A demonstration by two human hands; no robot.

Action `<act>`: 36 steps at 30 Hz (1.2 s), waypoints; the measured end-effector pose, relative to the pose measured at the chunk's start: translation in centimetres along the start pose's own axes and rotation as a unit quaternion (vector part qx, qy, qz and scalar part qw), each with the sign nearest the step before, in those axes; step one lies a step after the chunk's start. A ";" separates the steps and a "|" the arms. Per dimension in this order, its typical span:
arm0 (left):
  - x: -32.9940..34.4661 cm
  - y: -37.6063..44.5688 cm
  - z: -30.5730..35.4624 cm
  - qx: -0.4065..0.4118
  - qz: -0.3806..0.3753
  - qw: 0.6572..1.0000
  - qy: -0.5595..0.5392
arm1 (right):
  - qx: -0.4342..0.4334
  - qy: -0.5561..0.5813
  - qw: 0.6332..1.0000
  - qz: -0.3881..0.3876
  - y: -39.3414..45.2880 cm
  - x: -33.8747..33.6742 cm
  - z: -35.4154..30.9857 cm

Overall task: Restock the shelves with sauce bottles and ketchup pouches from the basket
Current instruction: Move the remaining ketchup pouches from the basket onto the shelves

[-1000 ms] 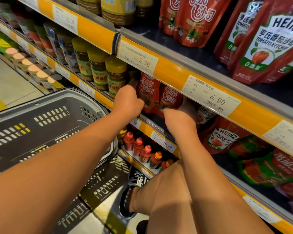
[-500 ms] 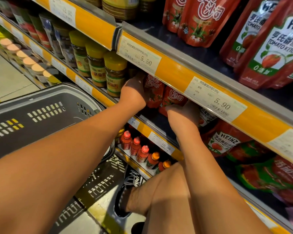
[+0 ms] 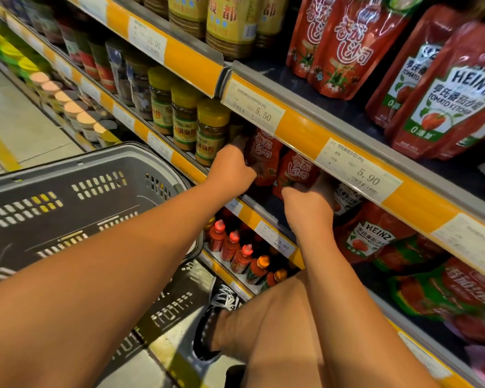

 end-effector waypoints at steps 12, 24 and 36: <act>-7.0 -6.5 -6.2 0.012 -0.026 0.997 -0.068 | -0.114 0.051 0.992 -0.028 -4.5 2.1 -2.1; -17.4 -12.1 -22.5 -0.159 0.076 0.984 -0.018 | -0.289 -0.142 0.915 -0.242 -9.5 18.1 -6.7; -14.9 -15.3 -37.7 -0.353 -0.011 0.935 0.001 | -0.206 -0.311 0.843 -0.388 -10.4 30.9 -0.4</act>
Point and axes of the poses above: each hand's wrist, its own y-axis towards the middle knuckle, its own x-axis out of the palm, z = x × y, the point moved 8 cm from there along y, towards the middle knuckle, and after that the axes turned 14 degrees about y, right-handed, at the moved point
